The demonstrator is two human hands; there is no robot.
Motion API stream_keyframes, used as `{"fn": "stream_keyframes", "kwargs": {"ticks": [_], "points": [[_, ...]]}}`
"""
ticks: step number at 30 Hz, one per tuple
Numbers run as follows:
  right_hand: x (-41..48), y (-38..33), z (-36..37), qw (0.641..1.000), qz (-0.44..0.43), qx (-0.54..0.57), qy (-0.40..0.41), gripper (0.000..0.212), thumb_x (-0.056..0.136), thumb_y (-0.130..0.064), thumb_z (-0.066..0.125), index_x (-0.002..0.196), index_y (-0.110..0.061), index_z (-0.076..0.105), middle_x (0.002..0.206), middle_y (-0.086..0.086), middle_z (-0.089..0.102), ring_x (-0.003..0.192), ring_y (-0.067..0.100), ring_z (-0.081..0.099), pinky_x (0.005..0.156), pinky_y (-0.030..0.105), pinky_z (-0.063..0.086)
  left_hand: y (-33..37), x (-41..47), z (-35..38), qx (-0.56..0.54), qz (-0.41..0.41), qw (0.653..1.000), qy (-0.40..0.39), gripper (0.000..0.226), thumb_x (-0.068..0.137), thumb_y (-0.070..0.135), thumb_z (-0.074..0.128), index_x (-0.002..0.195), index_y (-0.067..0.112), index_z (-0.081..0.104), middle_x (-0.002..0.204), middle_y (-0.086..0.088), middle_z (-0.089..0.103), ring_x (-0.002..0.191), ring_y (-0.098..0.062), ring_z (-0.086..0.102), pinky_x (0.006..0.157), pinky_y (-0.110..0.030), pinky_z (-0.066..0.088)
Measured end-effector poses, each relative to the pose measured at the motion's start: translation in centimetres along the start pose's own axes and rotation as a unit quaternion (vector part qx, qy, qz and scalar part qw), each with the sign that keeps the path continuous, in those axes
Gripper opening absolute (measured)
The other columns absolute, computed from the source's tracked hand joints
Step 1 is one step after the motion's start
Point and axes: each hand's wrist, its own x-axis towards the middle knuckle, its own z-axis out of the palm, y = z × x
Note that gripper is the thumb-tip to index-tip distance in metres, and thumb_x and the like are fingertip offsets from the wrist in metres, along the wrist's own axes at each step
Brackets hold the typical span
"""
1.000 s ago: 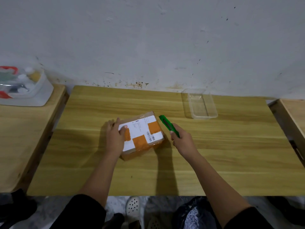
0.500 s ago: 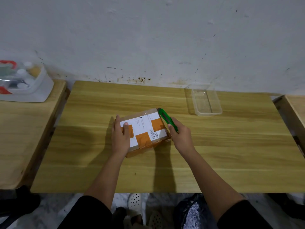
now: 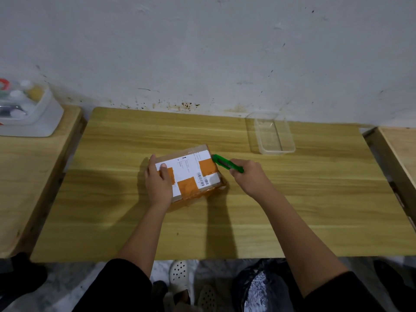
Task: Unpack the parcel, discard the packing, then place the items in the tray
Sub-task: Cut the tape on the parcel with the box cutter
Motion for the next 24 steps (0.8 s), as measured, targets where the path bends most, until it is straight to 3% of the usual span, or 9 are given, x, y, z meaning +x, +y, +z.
{"fn": "stream_keyframes", "kwargs": {"ticks": [6, 10, 19, 21, 24], "points": [[-1.7, 0.9, -0.7, 0.999, -0.001, -0.028, -0.025, 0.022, 0.089, -0.008, 0.047, 0.094, -0.018, 0.065, 0.062, -0.003, 0.044, 0.051, 0.013, 0.040, 0.045, 0.023, 0.031, -0.3, 0.2, 0.5, 0.006, -0.004, 1.000, 0.007, 0.045, 0.100, 0.023, 0.032, 0.143, 0.014, 0.028, 0.146, -0.012, 0.034, 0.130, -0.028, 0.036, 0.097, -0.033, 0.034], [-2.8, 1.2, -0.9, 0.999, 0.004, -0.033, -0.015, 0.025, 0.090, -0.010, 0.047, 0.107, -0.013, 0.065, 0.064, -0.005, 0.045, 0.053, 0.011, 0.043, 0.046, 0.022, 0.031, -0.3, 0.2, 0.5, 0.007, -0.006, 1.000, 0.007, 0.045, 0.100, 0.022, 0.032, 0.143, 0.012, 0.028, 0.145, -0.015, 0.034, 0.130, -0.030, 0.037, 0.098, -0.036, 0.035], [-4.5, 1.7, -1.8, 0.999, 0.002, -0.050, -0.011, 0.019, 0.088, -0.009, 0.046, 0.090, -0.010, 0.065, 0.070, 0.009, 0.052, 0.056, 0.021, 0.045, 0.049, 0.028, 0.034, -0.1, 0.1, 0.5, 0.015, -0.008, 1.000, 0.012, 0.045, 0.100, 0.020, 0.032, 0.143, 0.010, 0.028, 0.146, -0.016, 0.033, 0.131, -0.030, 0.035, 0.100, -0.035, 0.032], [-4.7, 1.9, -2.2, 0.998, -0.001, -0.057, -0.005, 0.018, 0.088, -0.010, 0.047, 0.089, -0.010, 0.065, 0.069, 0.009, 0.053, 0.058, 0.022, 0.047, 0.050, 0.029, 0.035, 0.3, -0.5, 0.5, 0.001, -0.026, 0.999, 0.023, 0.044, 0.100, 0.019, 0.032, 0.143, 0.010, 0.028, 0.145, -0.017, 0.033, 0.131, -0.029, 0.034, 0.099, -0.033, 0.031], [-5.0, 2.2, -2.7, 0.998, -0.005, -0.030, 0.052, 0.021, 0.090, -0.011, 0.050, 0.104, -0.015, 0.066, 0.073, 0.010, 0.058, 0.055, 0.016, 0.047, 0.048, 0.026, 0.036, 1.1, -2.4, 0.7, -0.038, -0.089, 0.993, 0.065, 0.042, 0.097, 0.017, 0.039, 0.138, 0.005, 0.034, 0.140, -0.021, 0.035, 0.125, -0.030, 0.039, 0.091, -0.028, 0.029]]}}
